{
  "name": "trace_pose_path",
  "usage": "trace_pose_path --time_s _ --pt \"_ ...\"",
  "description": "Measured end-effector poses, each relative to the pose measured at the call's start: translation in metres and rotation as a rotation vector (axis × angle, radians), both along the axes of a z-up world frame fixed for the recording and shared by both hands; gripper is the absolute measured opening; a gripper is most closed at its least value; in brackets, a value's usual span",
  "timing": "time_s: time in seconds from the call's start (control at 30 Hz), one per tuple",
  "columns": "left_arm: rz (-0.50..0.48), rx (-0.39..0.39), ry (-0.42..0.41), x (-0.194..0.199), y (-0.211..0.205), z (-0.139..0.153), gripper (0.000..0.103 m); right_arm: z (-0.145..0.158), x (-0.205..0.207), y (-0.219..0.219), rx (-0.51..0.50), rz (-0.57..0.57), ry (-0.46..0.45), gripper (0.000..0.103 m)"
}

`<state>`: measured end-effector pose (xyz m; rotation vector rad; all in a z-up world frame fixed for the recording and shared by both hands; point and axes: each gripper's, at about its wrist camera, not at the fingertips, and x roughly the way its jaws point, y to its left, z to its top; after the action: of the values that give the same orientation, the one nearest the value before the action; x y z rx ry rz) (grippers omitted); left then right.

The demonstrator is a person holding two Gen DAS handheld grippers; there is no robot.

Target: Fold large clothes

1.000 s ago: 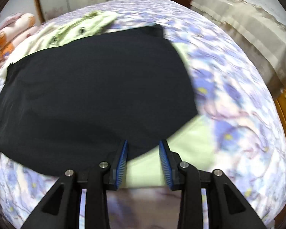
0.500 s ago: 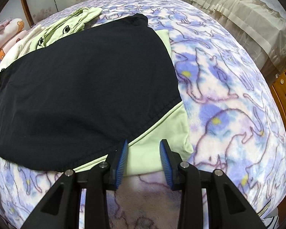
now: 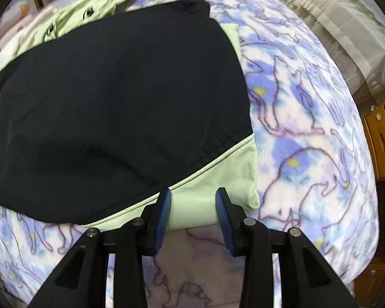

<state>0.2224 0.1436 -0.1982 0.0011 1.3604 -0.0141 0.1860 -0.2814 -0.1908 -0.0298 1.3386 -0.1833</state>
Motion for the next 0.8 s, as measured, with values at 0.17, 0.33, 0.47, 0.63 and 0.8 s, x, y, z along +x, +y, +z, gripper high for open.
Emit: trace_pose_path --time_s 0.17,0.33,0.47,0.63,0.8 --pt "-0.073 0.045 -0.013 0.026 -0.001 0.044 0.084 0.028 0.026 0.007 -0.036 0.093 0.079 0.037" --pt "-0.151 0.044 -0.037 0.076 -0.019 0.087 0.084 0.077 0.069 0.017 -0.064 0.176 0.030 0.037" --pt "-0.202 0.026 -0.092 0.129 -0.046 0.117 0.084 0.111 0.113 0.025 -0.067 0.212 -0.034 0.037" --pt "-0.253 -0.001 -0.141 0.202 -0.081 0.136 0.084 0.143 0.184 0.027 -0.020 0.198 -0.097 0.037" --pt "-0.248 -0.047 -0.214 0.274 -0.103 0.137 0.084 0.143 0.249 0.013 0.142 0.120 -0.168 0.037"
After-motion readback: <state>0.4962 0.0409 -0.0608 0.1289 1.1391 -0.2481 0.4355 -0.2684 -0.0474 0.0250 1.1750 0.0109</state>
